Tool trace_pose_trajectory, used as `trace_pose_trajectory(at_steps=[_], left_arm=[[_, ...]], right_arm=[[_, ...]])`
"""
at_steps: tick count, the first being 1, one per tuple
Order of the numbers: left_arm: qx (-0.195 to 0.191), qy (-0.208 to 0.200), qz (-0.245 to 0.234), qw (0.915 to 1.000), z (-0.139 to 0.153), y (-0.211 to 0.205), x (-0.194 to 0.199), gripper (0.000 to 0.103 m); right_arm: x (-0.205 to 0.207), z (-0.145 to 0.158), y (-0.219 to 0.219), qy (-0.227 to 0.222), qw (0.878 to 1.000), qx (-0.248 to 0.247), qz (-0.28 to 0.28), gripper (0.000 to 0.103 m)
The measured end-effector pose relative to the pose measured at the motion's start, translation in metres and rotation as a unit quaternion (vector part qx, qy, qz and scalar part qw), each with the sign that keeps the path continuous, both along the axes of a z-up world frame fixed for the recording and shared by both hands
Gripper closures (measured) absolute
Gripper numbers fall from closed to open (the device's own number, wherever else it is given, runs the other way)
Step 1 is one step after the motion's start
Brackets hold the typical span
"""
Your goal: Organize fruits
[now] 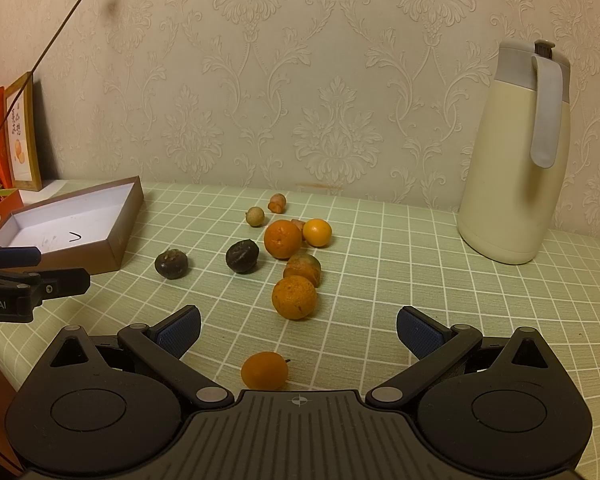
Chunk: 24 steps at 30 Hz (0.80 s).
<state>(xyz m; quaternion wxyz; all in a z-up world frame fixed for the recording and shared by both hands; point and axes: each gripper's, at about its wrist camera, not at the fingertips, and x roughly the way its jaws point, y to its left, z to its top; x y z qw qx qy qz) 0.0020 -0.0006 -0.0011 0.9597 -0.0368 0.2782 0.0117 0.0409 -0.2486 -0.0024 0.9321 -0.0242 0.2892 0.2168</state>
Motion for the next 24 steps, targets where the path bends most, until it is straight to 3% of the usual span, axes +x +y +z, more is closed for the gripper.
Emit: trace_pose_trajectory(at_steps=[21, 24], left_arm=[[-0.002, 0.008, -0.003, 1.0, -0.002, -0.002, 0.003, 0.006], [0.012, 0.015, -0.005, 0.9998, -0.0037, -0.0063, 0.0091, 0.006]], right_arm=[[0.0001, -0.0012, 0.0002, 0.002, 1.0, -0.001, 0.0, 0.0], [0.0013, -0.0016, 0.001, -0.001, 1.0, -0.008, -0.002, 0.0]])
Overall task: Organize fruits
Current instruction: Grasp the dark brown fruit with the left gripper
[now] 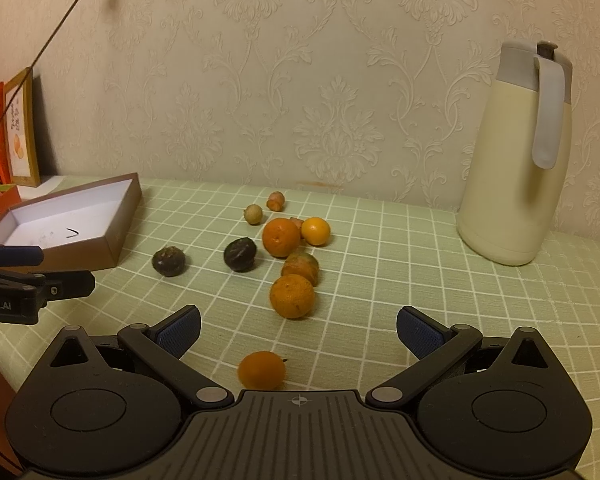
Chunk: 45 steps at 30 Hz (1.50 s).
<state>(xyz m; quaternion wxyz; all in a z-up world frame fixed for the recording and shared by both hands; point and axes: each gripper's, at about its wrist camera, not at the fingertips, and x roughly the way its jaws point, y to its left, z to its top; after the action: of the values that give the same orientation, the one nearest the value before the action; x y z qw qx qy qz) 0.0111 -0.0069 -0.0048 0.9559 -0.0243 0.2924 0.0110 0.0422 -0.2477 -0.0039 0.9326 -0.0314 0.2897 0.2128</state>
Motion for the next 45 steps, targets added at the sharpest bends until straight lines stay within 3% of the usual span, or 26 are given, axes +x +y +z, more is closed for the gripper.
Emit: trace_pose_trajectory(at_steps=[6, 9, 11, 14, 22, 28, 30, 45], left_arm=[[0.006, 0.014, 0.012, 0.9998, -0.006, -0.001, 0.022, 0.007], [-0.004, 0.028, 0.006, 0.9996, -0.014, -0.002, 0.038, 0.015], [-0.007, 0.037, -0.001, 0.9993, -0.021, -0.007, 0.051, 0.027], [0.001, 0.05, 0.01, 0.9987, -0.032, -0.011, 0.07, 0.036], [-0.002, 0.069, 0.036, 0.997, -0.048, -0.006, 0.101, 0.055], [0.002, 0.07, 0.035, 0.9969, -0.053, -0.007, 0.111, 0.06], [0.007, 0.065, 0.033, 0.9973, -0.053, -0.007, 0.111, 0.074], [0.001, 0.061, 0.024, 0.9978, -0.053, -0.008, 0.107, 0.075]], right_arm=[[0.014, -0.004, -0.006, 0.007, 1.0, -0.001, -0.016, 0.0], [0.022, -0.004, -0.008, 0.007, 1.0, -0.007, -0.024, 0.0], [0.028, -0.005, -0.01, 0.007, 1.0, -0.011, -0.028, 0.0], [0.036, -0.006, -0.014, 0.014, 0.999, -0.007, -0.036, 0.0], [0.056, -0.015, -0.022, 0.03, 0.998, -0.008, -0.047, 0.0], [0.065, -0.018, -0.022, 0.037, 0.998, 0.001, -0.053, 0.0], [0.065, -0.019, -0.021, 0.037, 0.998, -0.002, -0.052, 0.0], [0.072, -0.025, -0.014, 0.045, 0.997, -0.007, -0.063, 0.0]])
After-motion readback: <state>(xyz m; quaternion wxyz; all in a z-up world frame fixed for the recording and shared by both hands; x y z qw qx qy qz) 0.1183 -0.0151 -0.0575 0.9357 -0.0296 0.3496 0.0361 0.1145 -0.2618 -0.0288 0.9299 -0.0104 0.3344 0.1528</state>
